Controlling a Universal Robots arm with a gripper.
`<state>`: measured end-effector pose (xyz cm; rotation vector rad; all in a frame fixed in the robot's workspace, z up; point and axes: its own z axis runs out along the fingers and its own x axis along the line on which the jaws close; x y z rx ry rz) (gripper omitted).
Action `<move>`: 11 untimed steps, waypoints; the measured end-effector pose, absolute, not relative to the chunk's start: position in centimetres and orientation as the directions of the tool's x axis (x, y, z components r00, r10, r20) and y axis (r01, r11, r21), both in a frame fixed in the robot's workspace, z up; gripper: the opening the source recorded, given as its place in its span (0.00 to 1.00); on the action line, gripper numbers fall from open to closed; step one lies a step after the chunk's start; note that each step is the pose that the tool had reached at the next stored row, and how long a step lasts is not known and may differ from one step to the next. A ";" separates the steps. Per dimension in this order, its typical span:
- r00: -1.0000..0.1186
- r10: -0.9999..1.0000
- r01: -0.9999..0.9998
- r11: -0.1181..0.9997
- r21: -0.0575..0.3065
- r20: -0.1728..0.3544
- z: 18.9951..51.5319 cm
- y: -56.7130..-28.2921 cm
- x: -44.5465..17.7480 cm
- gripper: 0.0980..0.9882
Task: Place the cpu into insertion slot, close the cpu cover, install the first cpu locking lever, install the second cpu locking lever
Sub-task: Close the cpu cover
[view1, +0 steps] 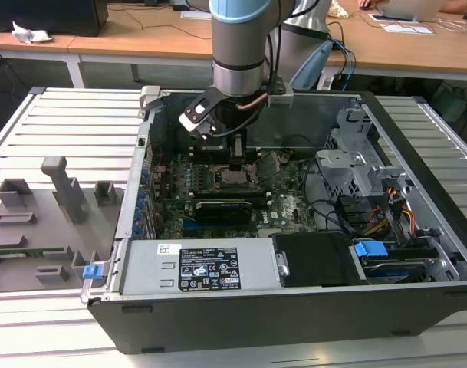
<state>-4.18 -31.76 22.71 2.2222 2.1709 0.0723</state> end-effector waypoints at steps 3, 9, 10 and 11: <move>0.023 1.000 0.998 -0.024 0.057 0.009 22.9 -31.8 -4.2 0.01; 0.023 1.000 0.998 -0.023 0.057 0.009 23.3 -31.8 -4.2 0.01; 0.023 1.000 0.998 -0.023 0.057 0.009 23.4 -31.8 -4.2 0.01; 0.023 1.000 0.998 -0.024 0.057 0.010 23.6 -31.8 -4.2 0.01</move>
